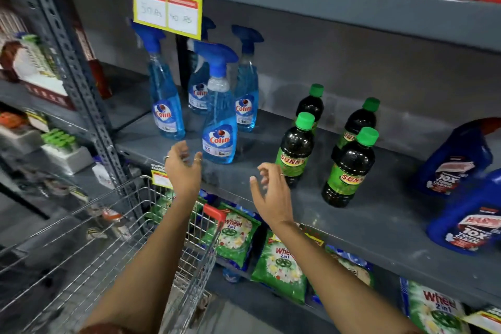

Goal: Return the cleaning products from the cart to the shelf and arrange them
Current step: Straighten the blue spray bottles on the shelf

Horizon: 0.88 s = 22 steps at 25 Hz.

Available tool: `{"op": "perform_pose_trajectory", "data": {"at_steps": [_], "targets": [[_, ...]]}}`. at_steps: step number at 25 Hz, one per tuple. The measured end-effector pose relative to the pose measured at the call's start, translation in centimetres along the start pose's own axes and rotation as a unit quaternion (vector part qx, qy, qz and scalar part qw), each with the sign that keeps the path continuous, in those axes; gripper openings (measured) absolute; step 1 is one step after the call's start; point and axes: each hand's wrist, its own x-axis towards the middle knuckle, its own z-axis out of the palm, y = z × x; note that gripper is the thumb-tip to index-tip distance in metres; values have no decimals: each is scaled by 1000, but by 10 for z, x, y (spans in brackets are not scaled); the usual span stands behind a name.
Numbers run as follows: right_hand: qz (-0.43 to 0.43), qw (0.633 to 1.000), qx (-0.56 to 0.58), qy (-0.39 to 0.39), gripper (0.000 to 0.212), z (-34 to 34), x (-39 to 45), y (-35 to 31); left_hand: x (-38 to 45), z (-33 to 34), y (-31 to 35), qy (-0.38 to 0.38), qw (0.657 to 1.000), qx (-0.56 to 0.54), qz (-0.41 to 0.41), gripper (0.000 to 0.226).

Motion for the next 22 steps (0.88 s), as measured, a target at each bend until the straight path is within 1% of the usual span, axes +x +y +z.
{"op": "perform_pose_trajectory", "data": {"at_steps": [3, 4, 7, 9, 10, 11, 13, 15, 17, 19, 22], "targets": [[49, 998, 26, -23, 36, 30, 19, -7, 32, -8, -5, 7, 1000, -9, -12, 43], [72, 996, 34, -30, 39, 38, 27, -10, 40, -10, -4, 4, 1000, -6, -16, 46], [155, 985, 55, -54, 56, 62, 49, -12, 67, -9, -8, 2, 1000, 1, -21, 59], [194, 978, 72, -38, 71, 79, 63, -11, 89, -7, -16, 5, 999, -17, -34, 67], [208, 975, 78, -24, 74, 86, 68, -9, 96, -7, -17, -5, 999, -25, -44, 70], [215, 973, 79, -14, 70, 92, 72, -6, 105, -5, -23, -15, 998, -29, -47, 74], [224, 971, 78, -2, 51, 100, 79, -3, 118, -2, -30, -24, 998, -25, -44, 81], [230, 969, 88, 10, 43, 105, 85, -1, 124, 3, -30, -20, 998, -34, -51, 90], [236, 966, 104, 10, 46, 110, 89, 0, 129, 7, -29, -5, 998, -37, -54, 97], [245, 963, 115, 7, 48, 114, 92, 2, 135, 12, -32, 3, 999, -25, -38, 96], [244, 964, 105, 21, 51, 117, 95, 0, 137, 14, -35, 11, 999, -20, -36, 98]]}}
